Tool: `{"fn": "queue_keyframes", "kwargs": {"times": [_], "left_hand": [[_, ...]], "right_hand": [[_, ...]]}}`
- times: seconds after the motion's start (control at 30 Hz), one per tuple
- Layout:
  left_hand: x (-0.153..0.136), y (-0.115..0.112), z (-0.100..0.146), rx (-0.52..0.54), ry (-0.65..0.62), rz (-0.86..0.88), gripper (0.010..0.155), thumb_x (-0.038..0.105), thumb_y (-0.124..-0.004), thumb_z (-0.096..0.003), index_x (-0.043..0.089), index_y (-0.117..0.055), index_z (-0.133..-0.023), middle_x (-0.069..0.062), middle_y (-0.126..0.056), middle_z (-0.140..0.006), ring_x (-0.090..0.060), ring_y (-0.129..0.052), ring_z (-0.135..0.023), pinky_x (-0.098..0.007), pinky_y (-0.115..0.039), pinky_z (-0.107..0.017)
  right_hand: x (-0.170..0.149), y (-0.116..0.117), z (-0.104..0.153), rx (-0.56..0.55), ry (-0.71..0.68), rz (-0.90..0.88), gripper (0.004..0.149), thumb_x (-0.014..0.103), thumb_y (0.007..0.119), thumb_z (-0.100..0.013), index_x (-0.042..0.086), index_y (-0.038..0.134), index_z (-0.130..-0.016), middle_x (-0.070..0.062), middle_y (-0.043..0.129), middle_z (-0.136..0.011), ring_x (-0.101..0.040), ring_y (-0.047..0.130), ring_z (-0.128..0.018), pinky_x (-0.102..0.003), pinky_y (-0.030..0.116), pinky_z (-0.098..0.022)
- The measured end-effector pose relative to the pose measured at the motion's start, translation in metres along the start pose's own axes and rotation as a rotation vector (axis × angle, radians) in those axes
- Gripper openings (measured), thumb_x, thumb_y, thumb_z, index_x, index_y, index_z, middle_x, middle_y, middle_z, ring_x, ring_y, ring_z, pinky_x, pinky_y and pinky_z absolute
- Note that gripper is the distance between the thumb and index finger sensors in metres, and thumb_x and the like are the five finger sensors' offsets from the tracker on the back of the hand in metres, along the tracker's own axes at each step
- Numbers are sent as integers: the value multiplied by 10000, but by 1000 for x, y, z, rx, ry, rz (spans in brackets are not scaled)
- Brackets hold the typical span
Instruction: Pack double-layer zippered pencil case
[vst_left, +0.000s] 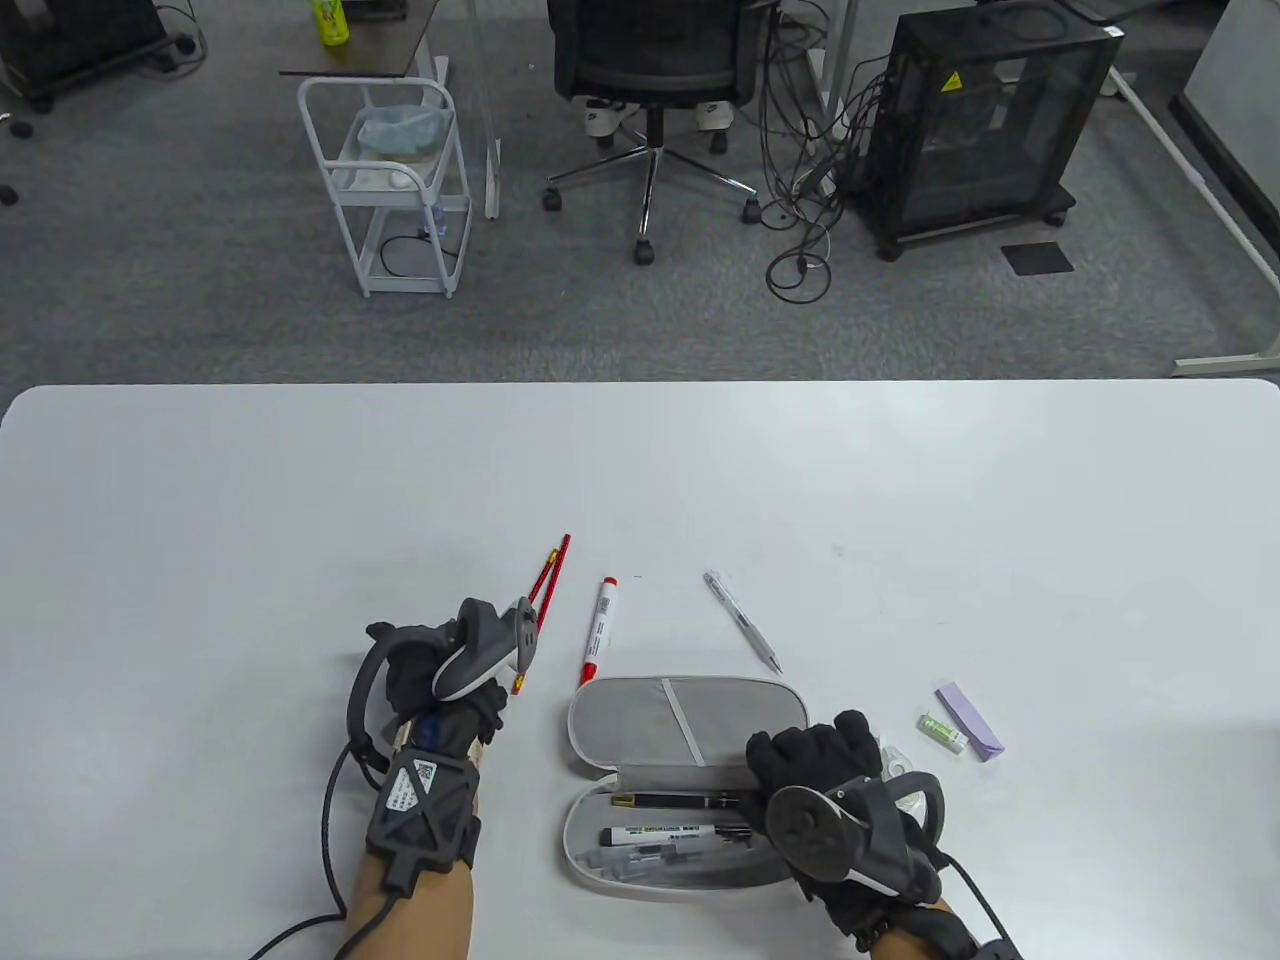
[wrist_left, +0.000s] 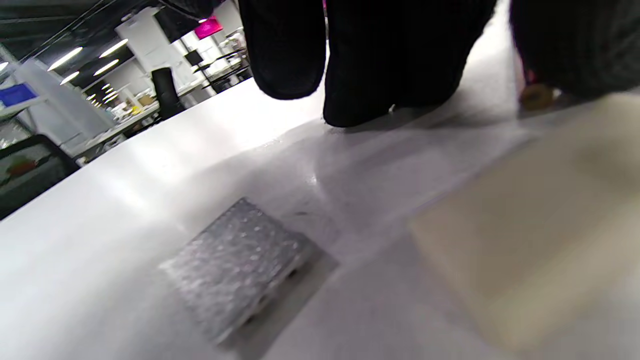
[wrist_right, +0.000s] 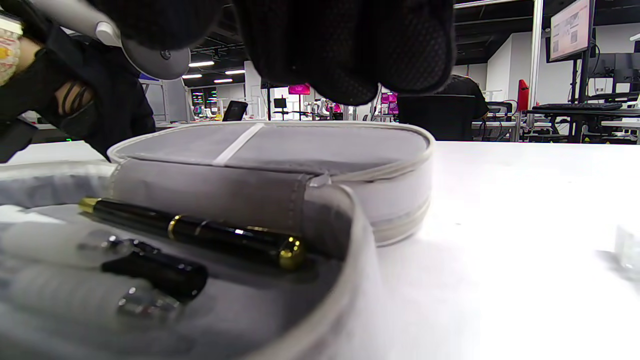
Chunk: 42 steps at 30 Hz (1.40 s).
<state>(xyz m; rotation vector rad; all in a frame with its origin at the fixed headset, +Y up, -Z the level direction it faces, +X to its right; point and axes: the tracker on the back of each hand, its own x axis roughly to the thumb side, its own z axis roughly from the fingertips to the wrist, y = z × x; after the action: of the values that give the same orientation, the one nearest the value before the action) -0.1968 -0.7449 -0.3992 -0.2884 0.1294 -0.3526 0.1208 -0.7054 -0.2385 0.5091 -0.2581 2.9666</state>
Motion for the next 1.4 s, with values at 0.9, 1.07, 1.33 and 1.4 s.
{"fn": "queue_keyframes", "kwargs": {"times": [0.9,1.07,1.33,1.4], "left_hand": [[3,28,30,265,-65,112,421,525,-795,-348,259,-898,-657,8,-988,-689,-285,-899,-811,-587,-556,-732],[17,44,96,501,-410,41,422,531,-782,-357,275,-876,-679,27,-965,-718,-276,-880,-837,-594,-547,-736],[60,13,172,580,-689,-233,416,543,-780,-357,306,-876,-685,54,-965,-731,-265,-887,-850,-589,-556,-740],[69,3,174,568,-723,-262,415,540,-785,-357,305,-878,-685,51,-965,-734,-267,-885,-852,-591,-553,-740]], "right_hand": [[-21,-6,-2,-23,73,-39,605,514,753,-416,196,763,-930,-66,853,-904,-327,817,-822,-581,467,-703],[-43,-7,-4,-33,155,-64,604,515,752,-417,197,760,-931,-66,851,-905,-329,815,-823,-582,466,-703],[-83,-1,-4,-32,331,-126,604,514,749,-423,191,757,-933,-70,849,-904,-331,812,-820,-582,466,-702],[-86,4,-5,-9,351,-115,605,516,748,-422,191,758,-933,-69,848,-905,-331,811,-821,-582,466,-702]]}}
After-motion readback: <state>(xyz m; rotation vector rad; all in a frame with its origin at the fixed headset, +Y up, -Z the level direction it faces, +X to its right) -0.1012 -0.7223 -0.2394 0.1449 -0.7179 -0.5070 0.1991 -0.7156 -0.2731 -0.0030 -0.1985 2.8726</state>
